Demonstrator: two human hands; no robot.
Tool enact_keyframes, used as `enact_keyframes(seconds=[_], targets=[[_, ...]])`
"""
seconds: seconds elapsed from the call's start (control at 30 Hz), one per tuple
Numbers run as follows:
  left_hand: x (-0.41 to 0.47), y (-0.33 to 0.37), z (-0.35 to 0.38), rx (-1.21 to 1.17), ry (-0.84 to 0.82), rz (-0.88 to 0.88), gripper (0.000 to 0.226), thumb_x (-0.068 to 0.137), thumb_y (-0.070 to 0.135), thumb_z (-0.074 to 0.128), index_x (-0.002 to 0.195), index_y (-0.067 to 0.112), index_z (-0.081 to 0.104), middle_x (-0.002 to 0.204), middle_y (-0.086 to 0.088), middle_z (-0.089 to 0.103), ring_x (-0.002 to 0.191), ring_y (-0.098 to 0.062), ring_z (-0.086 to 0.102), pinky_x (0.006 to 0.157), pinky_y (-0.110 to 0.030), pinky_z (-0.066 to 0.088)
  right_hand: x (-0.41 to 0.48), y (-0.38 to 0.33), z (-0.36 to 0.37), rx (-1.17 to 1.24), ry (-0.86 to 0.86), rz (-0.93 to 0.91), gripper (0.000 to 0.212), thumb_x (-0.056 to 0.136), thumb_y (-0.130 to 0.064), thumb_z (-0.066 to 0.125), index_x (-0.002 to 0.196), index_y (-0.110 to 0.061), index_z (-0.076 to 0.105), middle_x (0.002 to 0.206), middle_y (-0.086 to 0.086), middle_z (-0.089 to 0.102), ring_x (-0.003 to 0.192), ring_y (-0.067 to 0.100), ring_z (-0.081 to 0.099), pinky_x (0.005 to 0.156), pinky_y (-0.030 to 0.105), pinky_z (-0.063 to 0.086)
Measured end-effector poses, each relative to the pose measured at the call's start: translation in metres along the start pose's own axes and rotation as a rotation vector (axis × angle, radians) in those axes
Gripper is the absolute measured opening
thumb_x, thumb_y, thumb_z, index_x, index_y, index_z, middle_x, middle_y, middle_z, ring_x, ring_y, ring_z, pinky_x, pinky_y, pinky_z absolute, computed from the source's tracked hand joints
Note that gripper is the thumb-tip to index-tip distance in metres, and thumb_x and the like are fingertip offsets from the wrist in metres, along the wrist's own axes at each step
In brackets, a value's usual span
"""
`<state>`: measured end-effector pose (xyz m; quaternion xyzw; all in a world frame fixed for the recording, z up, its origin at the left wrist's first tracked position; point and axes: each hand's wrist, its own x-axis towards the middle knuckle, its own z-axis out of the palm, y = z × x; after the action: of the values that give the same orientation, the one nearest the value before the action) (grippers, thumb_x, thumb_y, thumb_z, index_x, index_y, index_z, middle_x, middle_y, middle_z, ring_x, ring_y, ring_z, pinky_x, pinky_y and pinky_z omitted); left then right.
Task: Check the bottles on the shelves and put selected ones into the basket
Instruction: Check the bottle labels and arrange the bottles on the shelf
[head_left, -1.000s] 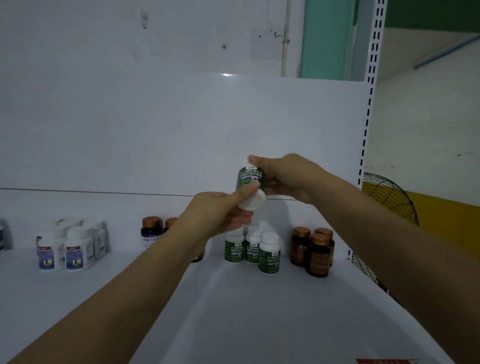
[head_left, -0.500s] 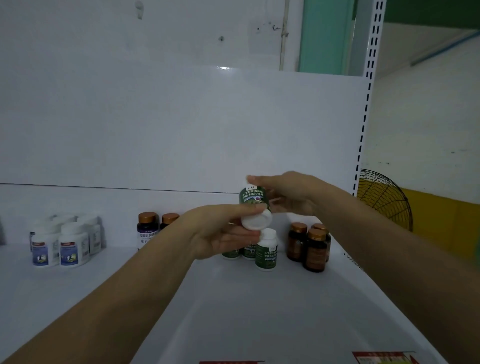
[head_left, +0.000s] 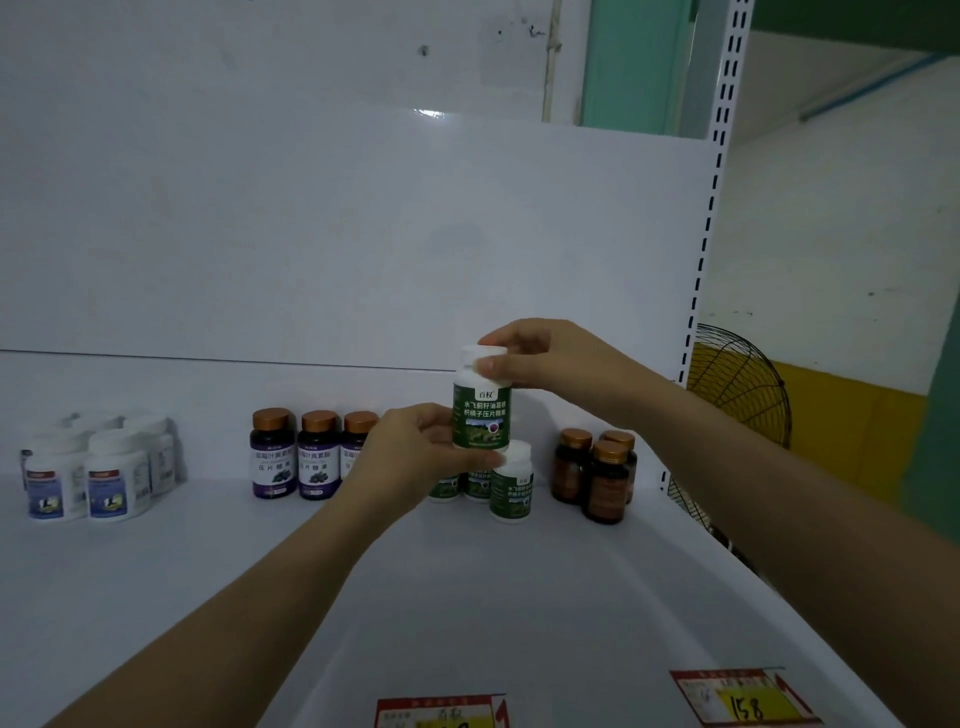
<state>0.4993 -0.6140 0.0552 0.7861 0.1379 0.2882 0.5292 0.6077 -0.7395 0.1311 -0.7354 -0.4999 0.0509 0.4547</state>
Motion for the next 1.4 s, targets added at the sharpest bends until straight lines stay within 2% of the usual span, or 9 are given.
enact_keyframes(seconds=[0.1, 0.3, 0.43, 0.47, 0.63, 0.77, 0.93, 1.17, 1.4], targets=[[0.006, -0.004, 0.006, 0.082, -0.008, -0.010, 0.055, 0.061, 0.019, 0.086, 0.111, 0.012, 0.064, 0.104, -0.001, 0.072, 0.094, -0.015, 0.068, 0.088, -0.036, 0.054, 0.002, -0.001, -0.005, -0.111, 0.000, 0.040, 0.033, 0.082, -0.038, 0.070, 0.108, -0.018, 0.068, 0.102, -0.003, 0.070, 0.093, 0.009, 0.067, 0.088, 0.026, 0.053], [0.012, -0.015, 0.029, 0.170, -0.030, 0.001, 0.059, 0.070, 0.030, 0.081, 0.121, 0.010, 0.057, 0.114, -0.003, 0.066, 0.100, -0.016, 0.063, 0.091, -0.036, 0.051, 0.005, 0.008, -0.021, -0.270, 0.003, 0.127, 0.034, 0.083, -0.035, 0.070, 0.108, -0.011, 0.068, 0.100, 0.003, 0.070, 0.090, 0.016, 0.069, 0.090, 0.034, 0.054], [0.015, -0.030, 0.053, 0.378, -0.130, -0.048, 0.036, 0.081, 0.040, 0.070, 0.109, 0.020, 0.058, 0.106, 0.001, 0.064, 0.089, -0.010, 0.058, 0.064, -0.015, 0.042, 0.012, 0.020, -0.039, -0.347, 0.077, 0.132, 0.033, 0.085, -0.033, 0.068, 0.101, -0.004, 0.070, 0.100, 0.009, 0.071, 0.095, 0.020, 0.067, 0.091, 0.037, 0.054], [0.014, -0.033, 0.060, 0.445, -0.163, -0.060, 0.036, 0.083, 0.041, 0.067, 0.112, 0.022, 0.057, 0.107, 0.002, 0.062, 0.090, -0.009, 0.056, 0.065, -0.014, 0.040, 0.016, 0.024, -0.044, -0.385, 0.100, 0.128, 0.036, 0.086, -0.032, 0.067, 0.104, -0.001, 0.069, 0.104, 0.013, 0.070, 0.098, 0.023, 0.065, 0.091, 0.039, 0.053], [0.025, -0.059, 0.091, 0.826, -0.300, -0.218, 0.075, 0.085, 0.064, 0.047, 0.135, 0.009, 0.041, 0.135, -0.009, 0.048, 0.118, -0.020, 0.049, 0.100, -0.029, 0.040, 0.041, 0.048, -0.055, -0.520, 0.137, 0.091, 0.046, 0.088, -0.021, 0.060, 0.123, 0.010, 0.056, 0.125, 0.024, 0.058, 0.115, 0.033, 0.055, 0.097, 0.044, 0.047], [0.022, -0.071, 0.115, 1.111, -0.272, -0.368, 0.096, 0.088, 0.071, 0.023, 0.148, -0.002, 0.007, 0.157, -0.019, 0.007, 0.145, -0.029, 0.009, 0.118, -0.038, 0.012, 0.060, 0.081, -0.044, -0.495, 0.098, 0.053, 0.037, 0.090, -0.019, 0.058, 0.119, 0.005, 0.057, 0.120, 0.016, 0.059, 0.110, 0.026, 0.055, 0.084, 0.030, 0.048], [0.009, -0.074, 0.123, 1.153, -0.271, -0.355, 0.093, 0.087, 0.073, 0.012, 0.149, 0.007, -0.008, 0.158, -0.010, -0.012, 0.146, -0.021, -0.010, 0.119, -0.037, -0.003, 0.068, 0.118, -0.016, -0.431, 0.056, 0.045, 0.040, 0.088, -0.016, 0.058, 0.119, 0.010, 0.056, 0.119, 0.022, 0.060, 0.109, 0.032, 0.057, 0.088, 0.039, 0.049], [0.007, -0.071, 0.124, 1.186, -0.284, -0.356, 0.091, 0.088, 0.072, 0.012, 0.150, 0.007, -0.007, 0.158, -0.009, -0.010, 0.146, -0.020, -0.009, 0.119, -0.037, -0.002, 0.065, 0.154, 0.007, -0.377, 0.028, 0.085, 0.020, 0.086, -0.028, 0.062, 0.094, -0.012, 0.055, 0.103, 0.009, 0.062, 0.089, 0.021, 0.056, 0.081, 0.036, 0.051], [0.009, -0.063, 0.128, 1.182, -0.318, -0.416, 0.092, 0.088, 0.071, 0.011, 0.149, 0.005, -0.009, 0.158, -0.012, -0.012, 0.146, -0.023, -0.009, 0.118, -0.036, -0.002, 0.056, 0.141, -0.009, -0.429, -0.036, 0.042, 0.033, 0.094, -0.025, 0.052, 0.103, 0.004, 0.065, 0.106, 0.015, 0.066, 0.101, 0.028, 0.061, 0.086, 0.035, 0.050]])
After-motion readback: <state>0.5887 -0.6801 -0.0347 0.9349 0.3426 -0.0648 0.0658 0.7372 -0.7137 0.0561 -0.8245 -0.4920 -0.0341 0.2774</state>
